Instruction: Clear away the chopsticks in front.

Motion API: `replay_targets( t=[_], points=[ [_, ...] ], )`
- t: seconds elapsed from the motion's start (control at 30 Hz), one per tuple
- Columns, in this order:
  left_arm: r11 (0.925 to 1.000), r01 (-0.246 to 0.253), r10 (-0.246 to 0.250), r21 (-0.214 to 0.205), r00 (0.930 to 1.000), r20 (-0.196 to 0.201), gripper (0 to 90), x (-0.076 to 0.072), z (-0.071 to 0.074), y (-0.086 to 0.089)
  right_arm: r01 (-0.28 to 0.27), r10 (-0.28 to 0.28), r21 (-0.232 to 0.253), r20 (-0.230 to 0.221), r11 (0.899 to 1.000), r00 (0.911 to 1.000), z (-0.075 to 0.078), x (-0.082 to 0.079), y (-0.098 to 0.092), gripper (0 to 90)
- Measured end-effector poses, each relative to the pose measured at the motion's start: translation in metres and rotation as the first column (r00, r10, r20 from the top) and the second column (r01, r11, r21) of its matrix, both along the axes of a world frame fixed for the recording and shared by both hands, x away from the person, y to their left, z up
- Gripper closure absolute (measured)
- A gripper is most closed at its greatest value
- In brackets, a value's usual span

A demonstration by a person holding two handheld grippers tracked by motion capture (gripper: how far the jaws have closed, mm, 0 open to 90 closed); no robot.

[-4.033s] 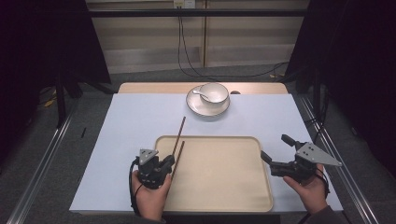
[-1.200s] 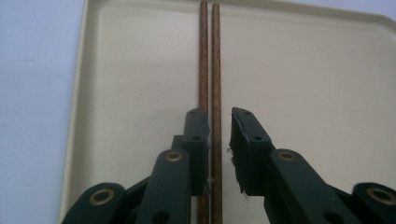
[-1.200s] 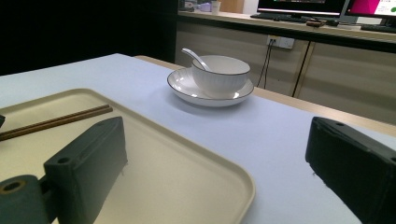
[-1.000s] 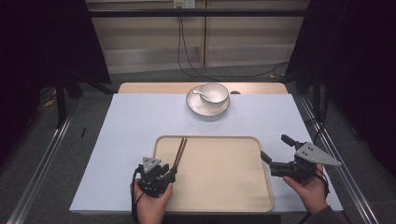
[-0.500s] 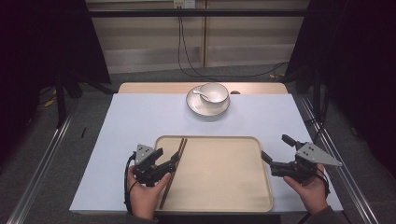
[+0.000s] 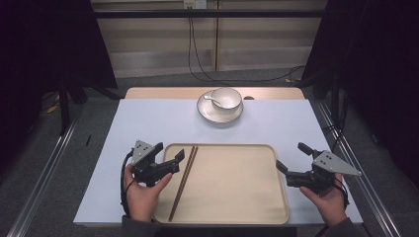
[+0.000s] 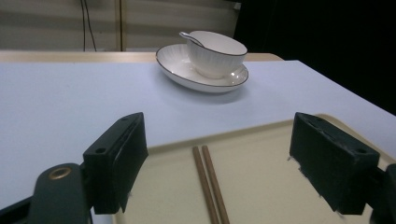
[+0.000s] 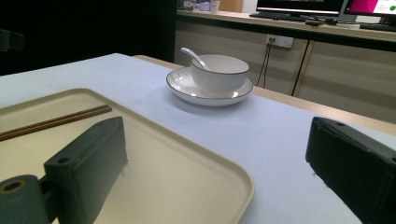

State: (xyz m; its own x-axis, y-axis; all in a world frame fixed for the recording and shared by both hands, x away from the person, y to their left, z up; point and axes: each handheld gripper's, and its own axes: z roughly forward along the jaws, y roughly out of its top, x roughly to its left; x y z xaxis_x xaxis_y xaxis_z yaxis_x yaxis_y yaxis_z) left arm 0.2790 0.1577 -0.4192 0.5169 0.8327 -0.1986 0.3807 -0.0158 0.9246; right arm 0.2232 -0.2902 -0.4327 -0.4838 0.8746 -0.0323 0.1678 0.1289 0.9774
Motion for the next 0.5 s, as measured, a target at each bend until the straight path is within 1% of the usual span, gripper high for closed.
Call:
replay_targets(
  t=[0.03,0.13,0.2,0.27,0.3,0.33,0.37,0.4,0.5],
  points=[
    [0.9998,0.006,-0.006,0.019,1.0000,0.007,18.3,0.002,0.001,0.001,0.000,0.000,-0.004,0.000,1.000,1.0000,0.000,0.000,0.000,4.8],
    [0.9998,0.013,-0.013,0.012,0.9998,0.018,17.5,0.006,0.003,0.003,-0.002,0.002,-0.001,0.000,1.000,1.0000,0.000,0.000,0.000,4.8],
    [0.9998,0.010,-0.010,0.020,0.9998,0.018,17.5,0.008,0.005,0.004,-0.002,0.002,0.002,-0.002,1.000,1.0000,0.000,0.000,-0.001,4.8],
    [0.9999,0.011,-0.012,0.011,0.9998,0.018,17.4,0.010,0.006,0.006,-0.003,0.003,0.002,-0.001,1.000,1.0000,0.000,0.000,-0.001,4.8],
    [0.9999,0.012,-0.012,-0.003,0.9998,0.014,17.4,0.011,0.007,0.006,-0.004,0.004,0.002,-0.001,1.000,1.0000,0.000,0.000,-0.001,4.8],
    [1.0000,0.007,-0.007,0.001,0.9998,0.016,17.5,0.012,0.008,0.006,-0.003,0.003,0.004,-0.004,1.000,1.0000,0.000,0.000,-0.001,4.8],
    [0.9999,0.011,-0.011,0.002,0.9998,0.018,17.4,0.014,0.009,0.007,-0.003,0.003,0.003,-0.002,1.000,1.0000,0.000,0.000,-0.001,4.8],
    [0.9995,0.025,-0.025,0.018,0.9995,0.020,17.4,0.015,0.011,0.008,-0.003,0.003,0.003,-0.002,1.000,1.0000,0.000,0.000,-0.001,4.8],
    [0.9988,0.044,-0.045,0.021,0.9986,0.028,17.5,0.019,0.014,0.010,-0.003,0.003,0.003,0.000,1.000,1.0000,0.000,0.000,-0.001,4.8]
  ],
)
